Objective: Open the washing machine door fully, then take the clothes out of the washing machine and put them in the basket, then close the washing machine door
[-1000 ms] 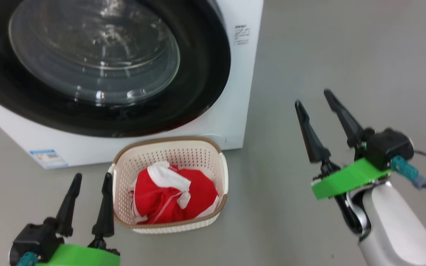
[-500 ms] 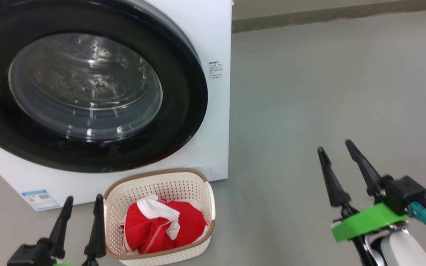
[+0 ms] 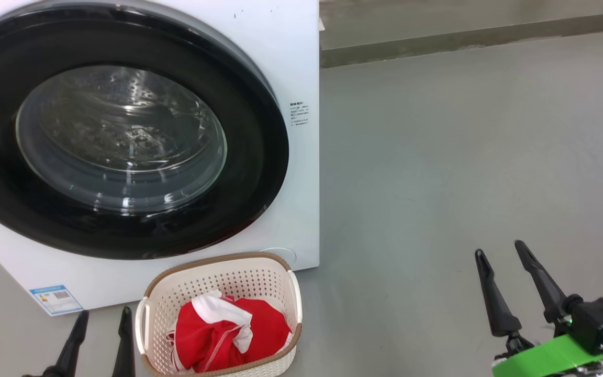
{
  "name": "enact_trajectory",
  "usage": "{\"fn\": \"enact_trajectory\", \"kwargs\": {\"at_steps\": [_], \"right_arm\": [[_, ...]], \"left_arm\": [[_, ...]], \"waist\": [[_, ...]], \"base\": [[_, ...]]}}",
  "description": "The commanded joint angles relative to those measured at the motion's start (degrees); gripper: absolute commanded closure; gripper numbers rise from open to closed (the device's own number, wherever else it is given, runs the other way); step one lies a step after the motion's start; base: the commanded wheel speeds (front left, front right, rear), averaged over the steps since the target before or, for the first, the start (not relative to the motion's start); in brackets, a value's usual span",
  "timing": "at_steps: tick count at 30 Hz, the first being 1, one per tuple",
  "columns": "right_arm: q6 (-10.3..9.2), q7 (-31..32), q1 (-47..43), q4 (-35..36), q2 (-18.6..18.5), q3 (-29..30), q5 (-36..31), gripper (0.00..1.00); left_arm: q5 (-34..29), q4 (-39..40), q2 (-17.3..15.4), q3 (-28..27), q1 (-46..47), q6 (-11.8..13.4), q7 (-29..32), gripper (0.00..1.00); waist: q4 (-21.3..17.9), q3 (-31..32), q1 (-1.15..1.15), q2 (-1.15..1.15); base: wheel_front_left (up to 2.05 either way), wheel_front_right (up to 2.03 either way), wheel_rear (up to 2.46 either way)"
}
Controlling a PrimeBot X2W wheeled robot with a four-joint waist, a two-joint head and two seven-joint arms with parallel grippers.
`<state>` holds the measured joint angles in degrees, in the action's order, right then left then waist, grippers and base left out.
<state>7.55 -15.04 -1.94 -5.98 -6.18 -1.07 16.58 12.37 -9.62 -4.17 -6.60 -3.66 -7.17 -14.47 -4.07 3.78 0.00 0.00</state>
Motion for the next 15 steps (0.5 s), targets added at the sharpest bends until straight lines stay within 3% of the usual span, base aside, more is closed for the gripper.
{"fn": "enact_trajectory", "kwargs": {"at_steps": [1,15], "right_arm": [[-0.06,0.04,0.75,1.79,-0.45,-1.13,-0.43,0.00],[-0.06,0.04,-0.06,1.65,-0.44,-1.42,-0.78,0.00]], "left_arm": [[-0.80,1.65,-0.79,-1.99,1.13,-0.32,-0.52,0.00],[-0.52,2.35,0.02,-2.31,0.44,-0.32,-0.52,0.00]], "waist": [[-0.10,0.10,0.00,0.00],[-0.29,0.25,0.00,0.00]], "base": [[0.00,0.00,0.00],[0.00,0.00,0.00]]}}
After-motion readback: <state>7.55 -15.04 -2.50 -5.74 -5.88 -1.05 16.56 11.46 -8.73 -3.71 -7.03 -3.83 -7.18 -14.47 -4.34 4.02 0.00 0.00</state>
